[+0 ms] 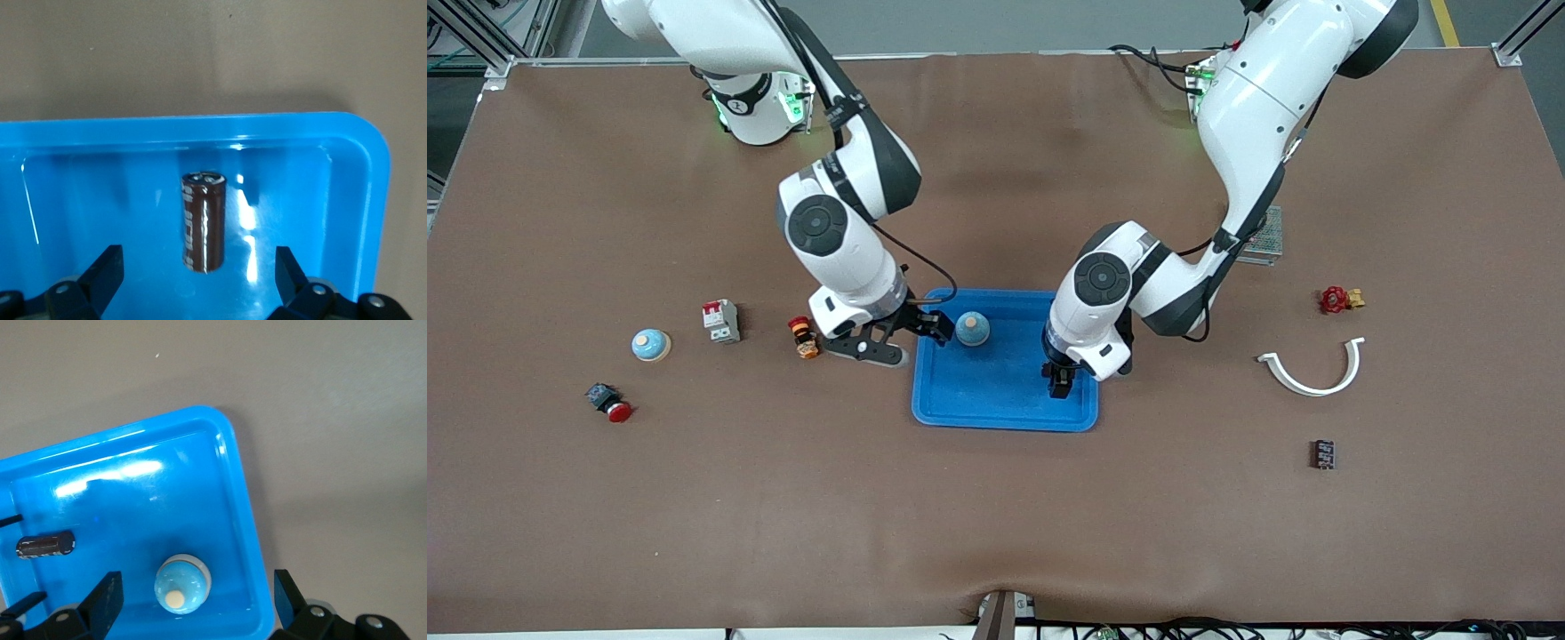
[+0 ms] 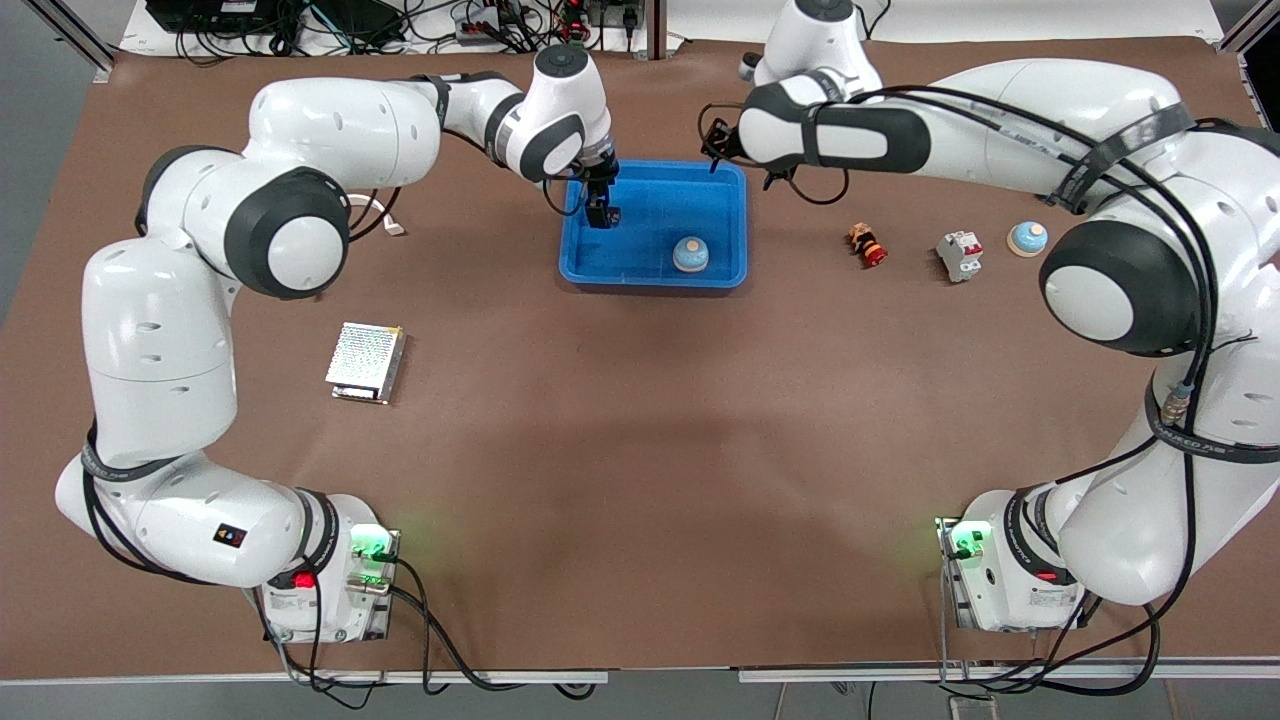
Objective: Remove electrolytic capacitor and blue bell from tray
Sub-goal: 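Grasp the second capacitor with the left gripper while the right gripper grasps the bell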
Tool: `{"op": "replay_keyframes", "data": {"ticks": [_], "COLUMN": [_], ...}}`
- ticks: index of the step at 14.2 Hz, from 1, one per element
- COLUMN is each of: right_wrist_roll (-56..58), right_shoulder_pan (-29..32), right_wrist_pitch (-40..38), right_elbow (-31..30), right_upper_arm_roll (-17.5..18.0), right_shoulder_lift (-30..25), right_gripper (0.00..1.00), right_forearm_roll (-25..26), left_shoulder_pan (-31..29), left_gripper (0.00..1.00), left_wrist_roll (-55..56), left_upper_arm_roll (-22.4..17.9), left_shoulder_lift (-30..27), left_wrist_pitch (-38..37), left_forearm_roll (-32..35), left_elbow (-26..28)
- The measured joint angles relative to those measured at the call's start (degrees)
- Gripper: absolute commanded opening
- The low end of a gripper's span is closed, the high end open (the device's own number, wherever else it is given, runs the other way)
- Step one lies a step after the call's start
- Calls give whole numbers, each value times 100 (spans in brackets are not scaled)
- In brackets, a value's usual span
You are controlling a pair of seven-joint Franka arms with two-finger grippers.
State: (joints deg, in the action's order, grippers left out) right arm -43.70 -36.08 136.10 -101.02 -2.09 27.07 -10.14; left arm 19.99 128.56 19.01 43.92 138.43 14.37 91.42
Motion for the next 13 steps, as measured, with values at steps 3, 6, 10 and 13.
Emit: {"op": "replay_keyframes", "data": {"ticks": [3,6,10,13], "right_wrist_roll": [-378,-529,-920,-1112], "right_shoulder_pan": [-268,-449,-600,-706], "right_wrist_pitch": [326,480,674,828], "right_elbow": [1,3,6,11], "right_upper_arm_roll": [-3,-12,-19,-20], "right_shoulder_lift": [269,499,740,917], "right_gripper": [100,100,100,100], "right_forearm_roll": [26,67,534,697], "left_shoulder_pan": [-3,-6,-11,-21], "left_gripper": [100,100,0,0], "left_wrist_roll": [0,0,0,-149], "left_upper_arm_roll": [-34,-63,-66,-67], "left_shoulder_lift": [0,17,51,51], "left_wrist_pitch": [167,311,349,355], "left_forearm_roll": [180,352,442,575], "left_elbow": [188,347,368,368]}}
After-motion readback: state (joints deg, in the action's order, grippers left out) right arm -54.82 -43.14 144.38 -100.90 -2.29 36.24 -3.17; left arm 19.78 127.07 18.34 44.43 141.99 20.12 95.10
